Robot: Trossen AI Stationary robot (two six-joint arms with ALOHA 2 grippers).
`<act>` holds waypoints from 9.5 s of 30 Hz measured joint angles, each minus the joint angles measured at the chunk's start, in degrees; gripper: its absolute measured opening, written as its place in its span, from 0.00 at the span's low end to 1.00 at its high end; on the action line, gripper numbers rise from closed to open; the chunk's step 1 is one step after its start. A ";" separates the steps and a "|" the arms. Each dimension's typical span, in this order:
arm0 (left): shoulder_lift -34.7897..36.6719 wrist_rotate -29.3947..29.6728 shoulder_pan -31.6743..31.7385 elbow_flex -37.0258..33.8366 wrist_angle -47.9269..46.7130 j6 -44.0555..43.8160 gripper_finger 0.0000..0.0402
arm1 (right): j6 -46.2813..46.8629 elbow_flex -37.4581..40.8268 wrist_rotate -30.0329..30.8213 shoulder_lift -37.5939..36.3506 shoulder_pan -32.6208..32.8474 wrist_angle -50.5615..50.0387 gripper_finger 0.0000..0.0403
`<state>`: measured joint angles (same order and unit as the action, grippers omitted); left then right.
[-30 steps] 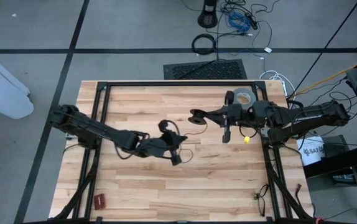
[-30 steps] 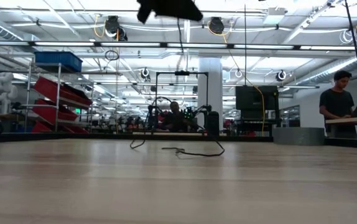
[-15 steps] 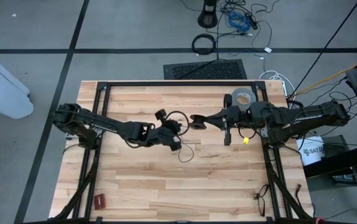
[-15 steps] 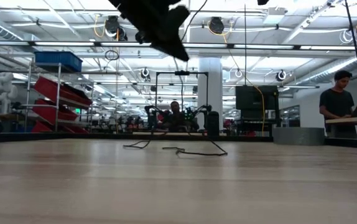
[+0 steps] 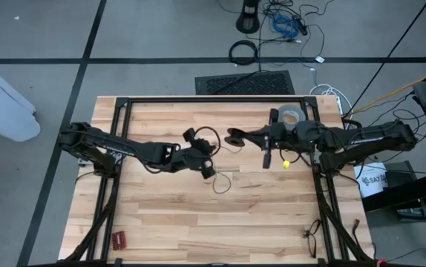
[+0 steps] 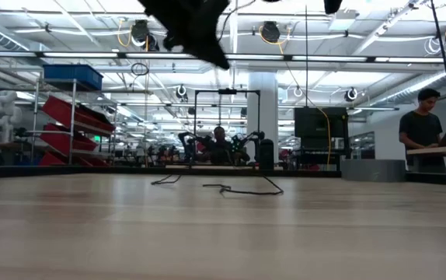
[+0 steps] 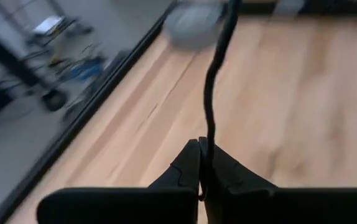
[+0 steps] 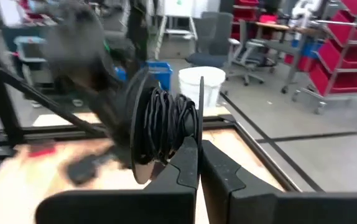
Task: Coil cords
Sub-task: Coil the black wire onto the spool
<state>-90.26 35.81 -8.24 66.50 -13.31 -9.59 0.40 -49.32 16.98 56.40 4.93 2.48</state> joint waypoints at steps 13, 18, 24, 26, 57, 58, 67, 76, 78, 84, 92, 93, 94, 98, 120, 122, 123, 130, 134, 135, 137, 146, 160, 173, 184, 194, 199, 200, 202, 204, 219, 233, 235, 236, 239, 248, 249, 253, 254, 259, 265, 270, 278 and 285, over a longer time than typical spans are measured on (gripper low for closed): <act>-2.81 -8.21 -0.08 0.00 20.98 2.97 0.01 | -2.54 -0.02 0.70 3.85 -0.54 8.04 0.00; -3.41 -10.62 -0.52 -0.01 22.93 4.59 0.01 | -2.80 -0.02 0.84 3.85 -0.96 6.50 0.00; -3.41 -10.72 -0.90 -0.02 14.46 2.46 0.04 | -2.82 -0.02 0.88 3.18 -0.96 5.47 0.00; -3.14 -10.78 -1.64 -0.02 11.41 1.23 0.09 | -2.82 -0.02 0.91 2.90 -0.96 4.69 0.00; -1.16 3.63 -8.45 -0.02 25.38 18.64 0.39 | -1.31 -0.02 -0.91 0.37 -0.70 3.24 0.00; -1.98 5.06 -8.47 -0.02 27.51 20.20 0.39 | -1.33 -0.02 -1.13 0.26 -0.70 3.21 0.00; -4.92 10.69 -8.54 -0.02 35.72 25.49 0.36 | -1.38 -0.02 -2.36 0.00 -0.70 2.82 0.00; -4.92 4.70 -8.06 -0.02 39.32 26.69 0.33 | -1.44 -0.02 -2.35 0.00 -0.70 2.84 0.00; -4.92 4.66 -7.68 -0.02 39.52 26.96 0.33 | -1.44 -0.02 -2.33 0.00 -0.70 2.84 0.00; -4.94 1.88 -6.34 -0.02 39.95 27.96 0.33 | -1.44 -0.02 -2.33 0.00 -0.70 2.89 0.00; -4.98 -1.66 -6.03 -0.02 39.99 27.98 0.33 | -1.45 -0.02 -2.33 0.00 -0.70 2.89 0.00; -4.98 -1.74 -6.03 -0.02 39.99 27.98 0.33 | -1.47 -0.02 -2.33 0.00 -0.70 2.88 0.00; -4.98 -1.76 -6.03 -0.02 39.97 27.98 0.33 | -1.47 -0.02 -2.33 0.00 -0.70 2.89 0.00; -4.98 -1.77 -5.90 -0.02 39.97 28.00 0.29 | -1.47 -0.02 -2.32 0.00 -0.70 2.89 0.00; -7.65 -10.93 -4.46 0.57 50.83 31.07 0.01 | -1.27 -0.02 -2.02 0.86 -0.96 2.67 0.00; -7.50 -7.65 -5.67 0.59 48.94 32.68 0.01 | -1.27 -0.02 -2.02 0.83 -0.96 2.48 0.00; -7.28 -5.18 -6.30 0.59 47.44 33.18 0.01 | -1.27 -0.02 -2.02 0.83 -0.96 2.45 0.00; -1.92 9.02 -11.45 0.59 37.19 33.84 0.00 | -1.07 -0.02 -2.09 0.81 -0.96 0.35 0.00; 3.48 11.39 -13.92 0.61 34.71 30.50 0.00 | -1.07 -0.02 -2.09 0.81 -0.96 -0.10 0.00; 4.94 11.83 -14.18 0.61 33.08 28.64 0.00 | -1.07 -0.02 -2.09 0.82 -0.96 -0.13 0.00; 7.81 12.05 -14.23 0.61 29.45 24.28 0.00 | -1.07 -0.02 -2.08 1.01 -0.96 -0.04 0.00; 16.70 6.25 -10.62 0.68 8.71 7.03 0.00 | -1.47 -0.02 -2.09 3.32 -0.96 4.62 0.00; 17.48 -1.95 -9.34 0.68 -13.72 -9.70 0.00 | -1.71 -0.02 -2.80 3.33 0.44 6.58 0.00; 25.34 -2.23 -3.84 2.05 -19.95 -8.42 0.00 | -1.07 -0.02 -6.92 4.03 0.38 5.95 0.00; 27.30 -3.52 -4.14 6.87 -13.65 -3.08 0.00 | -1.70 -0.02 -6.49 5.89 -0.87 5.89 0.00; 24.46 -7.63 -4.39 6.90 -3.36 -1.49 0.00 | -4.29 -0.02 -3.11 11.89 -2.68 11.57 0.00; 21.22 -9.09 -3.67 6.91 1.46 -1.48 0.00 | -5.54 -0.02 -0.70 14.41 -2.97 17.86 0.00; 20.50 -9.43 -3.67 6.91 2.93 -1.30 0.00 | -6.06 -0.02 -0.37 14.87 -2.97 18.64 0.00; 18.99 -10.43 -3.71 6.91 6.18 -0.29 0.00 | -6.97 -0.02 0.05 15.80 -3.05 20.66 0.00; 17.46 -11.41 -3.77 6.90 9.01 -0.06 0.00 | -7.43 -0.02 1.00 16.54 -3.10 22.80 0.00; 4.05 -18.31 -3.73 6.88 18.74 0.91 0.00 | -8.71 -0.02 2.68 17.69 -4.15 27.78 0.00; 0.59 -9.20 -3.77 5.40 11.22 -0.59 0.00 | -7.44 -0.02 1.64 14.87 -4.09 23.90 0.00; 0.55 -8.85 -3.77 4.98 10.84 -0.61 0.00 | -6.91 -0.02 0.50 14.27 -4.09 23.92 0.00; 0.37 -8.75 -3.77 4.82 11.16 -0.60 0.00 | -6.61 -0.02 0.08 13.95 -4.09 23.91 0.00; -0.17 -7.59 -3.68 4.20 10.80 -0.57 0.00 | -5.27 -0.02 -1.52 13.05 -4.06 23.74 0.00; -0.74 -3.95 -3.67 4.09 6.18 -0.48 0.00 | -2.05 0.00 -2.49 9.23 -4.09 16.02 0.00; -0.73 -3.80 -3.67 4.09 5.83 -0.34 0.00 | -1.84 -0.02 -2.51 8.71 -4.07 15.33 0.00; -0.72 -3.60 -3.67 4.09 3.19 -0.39 0.00 | -0.74 0.00 -2.51 6.94 -3.91 12.06 0.00; -0.72 -3.58 -3.67 4.09 2.71 -0.41 0.01 | -0.61 0.00 -2.50 6.65 -3.70 11.43 0.00; -0.72 -4.39 -4.07 4.09 2.77 -0.55 0.07 | -0.61 0.00 -2.53 5.41 -2.53 10.80 0.00; -0.72 -7.90 -5.56 4.09 2.70 -0.55 0.23 | -0.92 0.00 -2.50 3.41 -1.38 10.03 0.00; -0.72 -7.93 -7.19 4.09 2.92 -0.80 0.33 | -1.01 0.00 -2.48 1.21 -1.38 7.41 0.00; -5.40 1.38 -12.44 4.11 9.71 -0.57 0.36 | -1.05 0.00 -2.50 -1.42 0.30 5.70 0.00; -14.46 6.41 -11.96 4.11 22.53 -4.48 0.36 | -1.05 0.00 -2.50 -3.95 2.37 3.34 0.00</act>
<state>-104.72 42.21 -20.20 70.61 9.22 -14.07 -0.64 -49.32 14.48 52.45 7.29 5.82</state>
